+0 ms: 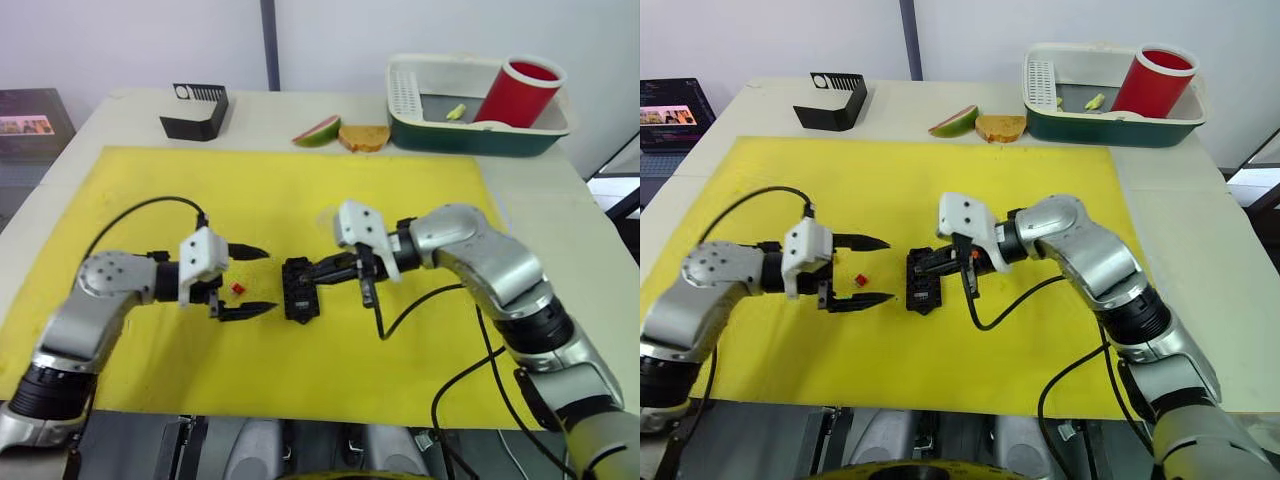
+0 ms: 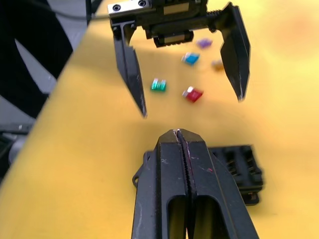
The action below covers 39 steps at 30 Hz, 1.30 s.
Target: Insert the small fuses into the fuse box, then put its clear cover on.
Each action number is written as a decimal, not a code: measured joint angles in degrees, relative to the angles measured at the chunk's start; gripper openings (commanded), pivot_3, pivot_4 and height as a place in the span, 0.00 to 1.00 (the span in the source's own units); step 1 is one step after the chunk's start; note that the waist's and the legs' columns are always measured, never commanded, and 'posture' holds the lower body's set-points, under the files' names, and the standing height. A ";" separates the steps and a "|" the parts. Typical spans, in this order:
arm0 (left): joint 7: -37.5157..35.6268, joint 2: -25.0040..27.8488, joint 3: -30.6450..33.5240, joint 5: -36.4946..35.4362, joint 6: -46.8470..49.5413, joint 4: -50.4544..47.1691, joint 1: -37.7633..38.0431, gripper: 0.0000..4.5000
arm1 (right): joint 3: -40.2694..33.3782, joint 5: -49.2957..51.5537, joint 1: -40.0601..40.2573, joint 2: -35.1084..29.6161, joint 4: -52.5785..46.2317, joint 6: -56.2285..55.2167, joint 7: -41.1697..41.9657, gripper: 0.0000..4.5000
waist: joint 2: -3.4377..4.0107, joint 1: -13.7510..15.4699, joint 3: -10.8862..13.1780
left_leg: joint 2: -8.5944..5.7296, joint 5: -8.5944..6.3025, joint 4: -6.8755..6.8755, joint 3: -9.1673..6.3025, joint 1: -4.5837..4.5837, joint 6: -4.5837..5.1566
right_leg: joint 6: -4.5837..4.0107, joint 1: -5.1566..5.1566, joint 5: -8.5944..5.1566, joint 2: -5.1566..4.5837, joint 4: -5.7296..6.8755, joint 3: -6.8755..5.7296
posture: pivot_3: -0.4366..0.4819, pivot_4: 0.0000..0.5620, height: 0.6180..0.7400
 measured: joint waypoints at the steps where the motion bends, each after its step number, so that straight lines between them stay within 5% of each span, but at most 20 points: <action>1: -0.37 1.84 1.10 -1.21 1.88 -0.55 0.26 1.00 | -0.98 0.28 0.25 -1.41 -0.11 0.00 0.29 0.00 | 0.00 0.02 0.00 | 0.00 0.00 0.00 0.00 -0.01 0.00 | 0.00 0.00 0.00 -0.01 -0.01 0.00 | 0.48 0.27 1.00; 5: -3.79 9.92 7.43 -5.92 8.93 -2.00 4.55 1.00 | -5.06 1.19 4.28 -8.88 -0.19 -1.62 2.94 0.18 | 0.01 0.02 0.01 | 0.00 -0.01 -0.03 -0.02 -0.04 0.01 | -0.01 -0.01 0.00 -0.02 -0.11 0.00 | 0.48 0.27 1.00; 12: -8.89 20.48 28.05 -6.09 15.90 5.13 18.11 1.00 | -16.20 1.95 10.51 -23.15 6.91 -7.51 8.75 0.96 | 0.10 -0.20 0.05 | 0.01 -0.01 -0.10 0.01 0.04 0.01 | -0.03 0.00 -0.02 -0.03 -0.14 0.01 | 0.48 0.27 1.00; 13: -9.71 20.97 30.00 -4.99 15.48 6.92 20.33 1.00 | -16.56 1.51 11.07 -24.38 8.22 -8.72 9.30 0.99 | 0.11 -0.28 0.06 | 0.01 -0.01 -0.14 0.03 0.04 0.01 | -0.04 -0.02 -0.02 -0.03 -0.14 0.02 | 0.48 0.27 1.00; 20: -13.55 21.23 38.46 1.86 10.03 19.45 27.82 1.00 | -17.63 -2.50 14.05 -30.80 17.72 -16.37 12.90 0.99 | 0.12 0.01 0.07 | 0.01 -0.03 -0.20 0.07 0.00 -0.01 | -0.22 -0.08 -0.13 -0.11 -0.20 0.03 | 0.48 0.27 1.00; 28: -13.47 20.50 38.53 3.50 8.01 18.68 29.11 1.00 | -17.63 -3.41 14.31 -30.01 19.85 -18.46 12.80 0.99 | 0.13 -0.11 0.07 | 0.00 0.01 -0.44 0.11 -0.09 -0.10 | -0.28 -0.30 -0.10 -0.16 -0.25 0.08 | 0.48 0.27 1.00; 34: -12.35 19.44 26.95 -2.39 15.97 18.82 13.04 1.00 | -14.38 1.98 5.23 -19.45 12.67 -11.12 11.26 0.99 | 0.21 -0.40 0.05 | 0.00 0.11 -0.60 0.16 -0.10 -0.24 | -0.18 -0.49 0.07 -0.15 -0.12 0.10 | 0.48 0.27 1.00; 39: -14.18 16.26 15.70 -3.18 20.88 28.48 4.28 1.00 | -11.33 7.13 -0.24 -12.00 5.42 -4.54 9.17 0.99 | 0.19 -0.11 0.03 | -0.01 0.12 -0.69 0.20 -0.19 -0.22 | -0.16 -0.58 0.08 -0.09 -0.12 0.06 | 0.48 0.27 1.00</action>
